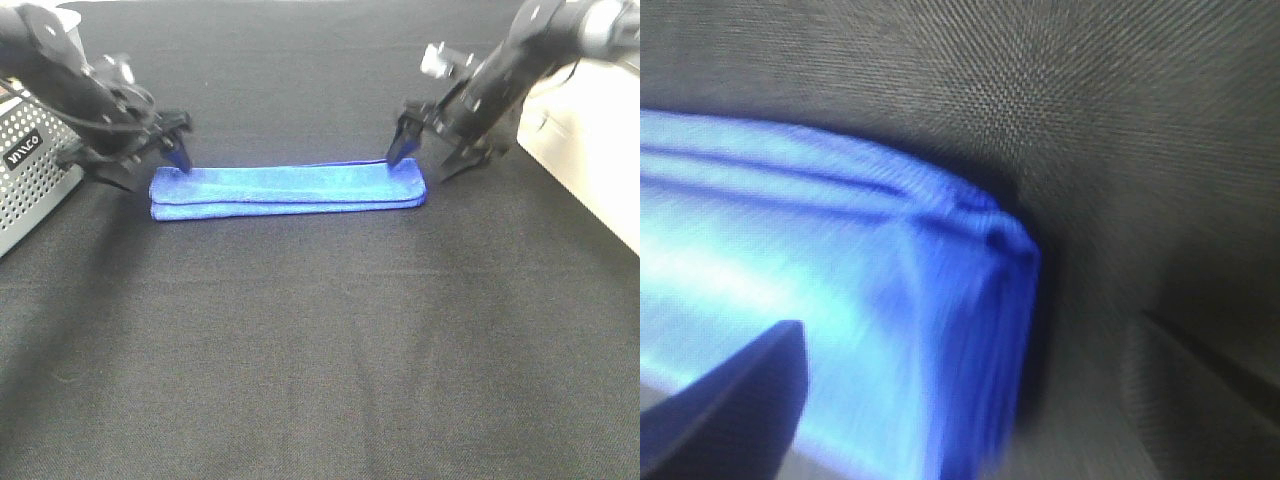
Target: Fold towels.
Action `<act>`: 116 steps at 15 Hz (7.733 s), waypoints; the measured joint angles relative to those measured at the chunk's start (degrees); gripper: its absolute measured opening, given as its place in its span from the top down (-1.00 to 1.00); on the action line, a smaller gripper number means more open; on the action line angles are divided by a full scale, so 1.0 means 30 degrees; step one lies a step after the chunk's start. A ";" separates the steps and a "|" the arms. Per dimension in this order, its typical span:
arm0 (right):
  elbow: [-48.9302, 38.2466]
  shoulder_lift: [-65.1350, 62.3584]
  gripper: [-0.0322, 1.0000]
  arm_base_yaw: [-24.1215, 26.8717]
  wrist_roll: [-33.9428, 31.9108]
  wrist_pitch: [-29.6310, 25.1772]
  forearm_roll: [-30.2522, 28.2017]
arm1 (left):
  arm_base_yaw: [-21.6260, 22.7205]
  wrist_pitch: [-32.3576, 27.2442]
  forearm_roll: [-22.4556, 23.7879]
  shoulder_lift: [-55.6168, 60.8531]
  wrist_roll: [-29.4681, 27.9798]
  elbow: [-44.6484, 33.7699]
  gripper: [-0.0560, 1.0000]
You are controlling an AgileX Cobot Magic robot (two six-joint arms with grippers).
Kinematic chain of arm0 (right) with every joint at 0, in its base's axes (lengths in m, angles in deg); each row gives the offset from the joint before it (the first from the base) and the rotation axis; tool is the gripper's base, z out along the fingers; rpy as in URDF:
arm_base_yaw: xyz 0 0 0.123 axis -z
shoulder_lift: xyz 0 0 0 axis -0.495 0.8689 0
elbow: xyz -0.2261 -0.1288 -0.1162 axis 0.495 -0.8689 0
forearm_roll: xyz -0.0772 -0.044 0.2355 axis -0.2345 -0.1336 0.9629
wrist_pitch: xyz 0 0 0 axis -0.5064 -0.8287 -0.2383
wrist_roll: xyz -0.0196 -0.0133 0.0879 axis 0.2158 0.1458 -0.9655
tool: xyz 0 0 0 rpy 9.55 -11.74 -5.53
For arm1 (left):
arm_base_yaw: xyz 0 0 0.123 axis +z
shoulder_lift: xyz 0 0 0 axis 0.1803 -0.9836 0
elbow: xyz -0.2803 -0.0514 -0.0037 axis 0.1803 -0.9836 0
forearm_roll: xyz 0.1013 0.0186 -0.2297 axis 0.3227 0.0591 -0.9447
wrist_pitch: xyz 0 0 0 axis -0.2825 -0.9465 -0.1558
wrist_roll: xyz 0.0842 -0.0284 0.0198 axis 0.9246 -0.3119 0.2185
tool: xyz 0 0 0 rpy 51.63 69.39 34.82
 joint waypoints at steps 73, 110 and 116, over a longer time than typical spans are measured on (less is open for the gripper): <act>0.0076 -0.0153 -0.65 -0.0859 0.3170 -0.2196 0.7257 | -0.1738 -0.0898 -0.2941 0.2063 -0.0019 0.4335 -0.37; -2.8953 -4.2208 -0.65 -0.0898 -0.1776 -0.2196 -0.8270 | -0.1738 -0.7544 0.5329 4.2800 0.2139 -2.3338 -0.37; -2.9011 -4.2208 -0.65 -0.0898 -0.1776 -0.2101 -0.8251 | -0.1738 -0.6780 0.5214 4.2800 0.2139 -2.3797 -0.37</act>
